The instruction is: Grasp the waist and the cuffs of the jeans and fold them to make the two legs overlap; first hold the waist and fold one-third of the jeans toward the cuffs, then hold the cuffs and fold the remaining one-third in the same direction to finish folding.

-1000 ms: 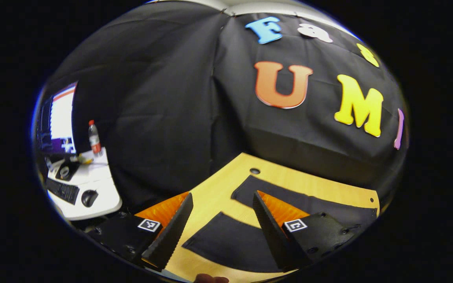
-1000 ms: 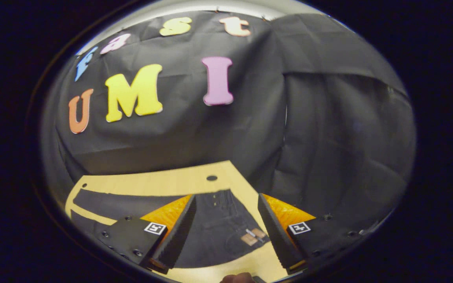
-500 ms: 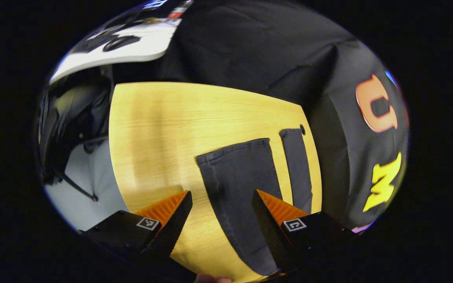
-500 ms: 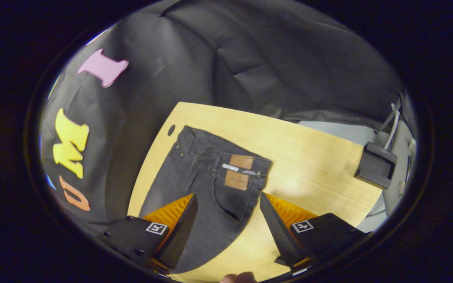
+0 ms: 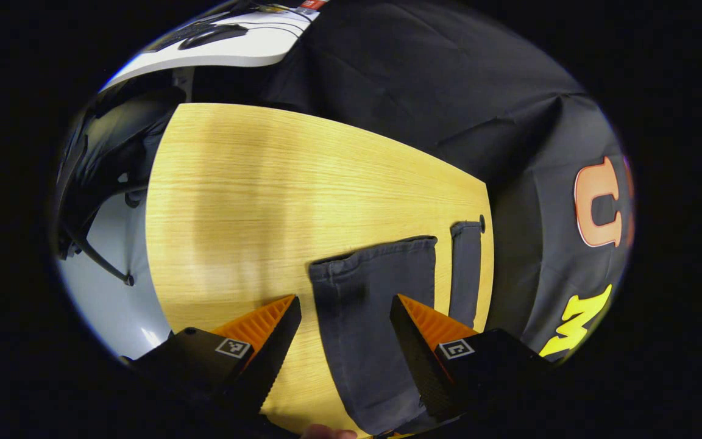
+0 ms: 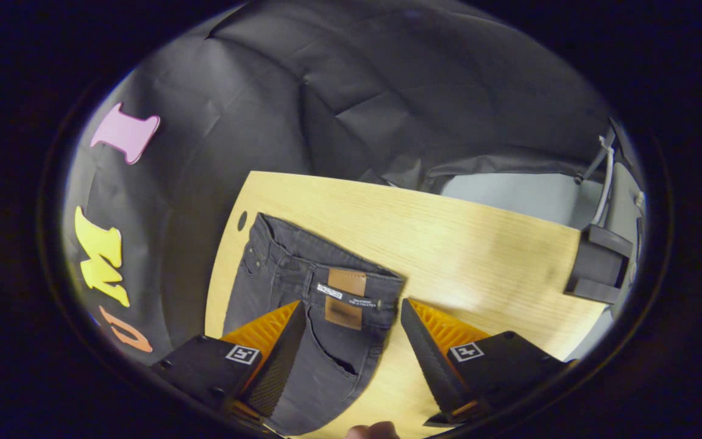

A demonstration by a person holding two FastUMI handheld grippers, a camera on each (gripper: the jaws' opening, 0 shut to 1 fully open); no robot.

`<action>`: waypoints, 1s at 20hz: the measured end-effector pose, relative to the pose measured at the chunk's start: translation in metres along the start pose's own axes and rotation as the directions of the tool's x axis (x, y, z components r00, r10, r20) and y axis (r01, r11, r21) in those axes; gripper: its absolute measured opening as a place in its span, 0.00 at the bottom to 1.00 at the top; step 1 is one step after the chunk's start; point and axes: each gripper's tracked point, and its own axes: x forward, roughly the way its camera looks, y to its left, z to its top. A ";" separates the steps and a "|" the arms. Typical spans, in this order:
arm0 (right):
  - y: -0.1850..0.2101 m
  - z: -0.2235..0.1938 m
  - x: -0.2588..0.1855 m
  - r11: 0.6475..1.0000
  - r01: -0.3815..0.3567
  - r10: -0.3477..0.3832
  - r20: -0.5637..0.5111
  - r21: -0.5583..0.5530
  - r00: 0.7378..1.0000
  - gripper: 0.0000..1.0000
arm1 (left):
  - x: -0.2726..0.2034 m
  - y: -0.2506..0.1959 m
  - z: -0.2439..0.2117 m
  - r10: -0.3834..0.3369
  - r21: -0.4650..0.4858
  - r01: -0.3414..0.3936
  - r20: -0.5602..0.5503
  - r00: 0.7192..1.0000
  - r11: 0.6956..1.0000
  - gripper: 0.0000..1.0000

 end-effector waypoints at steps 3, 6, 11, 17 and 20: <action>0.003 0.004 0.007 1.000 -0.009 0.009 -0.006 0.013 1.000 0.92 | 0.009 -0.016 -0.001 -0.034 0.015 0.034 -0.002 0.999 0.999 0.96; 0.005 0.003 0.010 1.000 0.012 -0.012 -0.006 -0.005 1.000 0.92 | 0.019 -0.029 -0.003 -0.054 0.034 0.054 -0.014 0.998 0.998 0.96; 0.000 -0.001 0.019 0.975 0.168 -0.171 -0.011 -0.149 0.985 1.00 | 0.034 -0.045 -0.007 -0.059 0.062 0.061 -0.033 0.998 0.996 0.87; -0.011 0.002 0.021 0.945 0.279 -0.283 0.002 -0.172 0.959 0.43 | 0.048 -0.040 -0.011 -0.014 0.065 0.019 -0.076 0.997 0.998 0.23; -0.005 0.002 0.023 0.967 0.247 -0.250 -0.031 -0.062 0.968 0.18 | 0.047 -0.045 -0.014 -0.026 0.067 0.033 -0.097 0.995 0.997 0.11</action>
